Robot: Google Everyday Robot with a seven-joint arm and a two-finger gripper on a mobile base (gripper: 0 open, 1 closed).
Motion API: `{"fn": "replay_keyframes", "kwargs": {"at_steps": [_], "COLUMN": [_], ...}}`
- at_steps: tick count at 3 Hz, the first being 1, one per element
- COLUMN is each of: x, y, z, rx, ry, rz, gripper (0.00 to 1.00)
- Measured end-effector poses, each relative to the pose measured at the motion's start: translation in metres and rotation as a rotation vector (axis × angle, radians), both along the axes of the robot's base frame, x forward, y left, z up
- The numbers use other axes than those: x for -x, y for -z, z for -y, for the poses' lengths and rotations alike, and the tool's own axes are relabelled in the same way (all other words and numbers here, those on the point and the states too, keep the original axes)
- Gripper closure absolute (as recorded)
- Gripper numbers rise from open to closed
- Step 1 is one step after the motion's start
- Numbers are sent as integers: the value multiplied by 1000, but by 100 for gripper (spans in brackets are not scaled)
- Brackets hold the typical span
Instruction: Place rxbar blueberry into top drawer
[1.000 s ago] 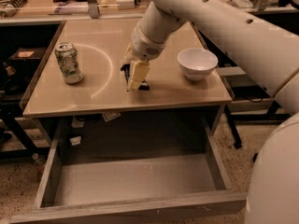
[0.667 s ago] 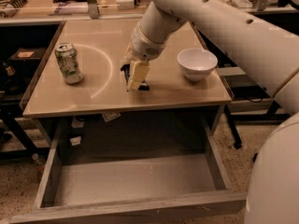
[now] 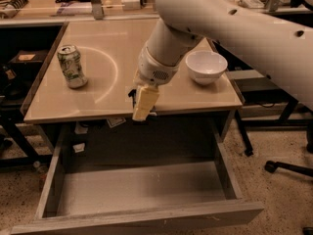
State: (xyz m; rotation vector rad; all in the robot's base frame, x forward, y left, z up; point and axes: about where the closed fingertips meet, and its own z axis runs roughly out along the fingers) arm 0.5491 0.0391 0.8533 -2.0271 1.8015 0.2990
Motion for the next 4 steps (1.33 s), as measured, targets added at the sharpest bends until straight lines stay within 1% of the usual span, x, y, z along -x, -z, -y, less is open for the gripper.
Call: {"fn": "replay_keyframes", "kwargs": {"at_steps": [1, 2, 3, 4], "x": [0, 12, 39, 65], "y": [0, 5, 13, 29], "z": [0, 0, 1, -2], "rx": [0, -15, -48, -90], "ry": [0, 16, 56, 80], "rz": [0, -13, -45, -88], "gripper": [100, 100, 100, 100]}}
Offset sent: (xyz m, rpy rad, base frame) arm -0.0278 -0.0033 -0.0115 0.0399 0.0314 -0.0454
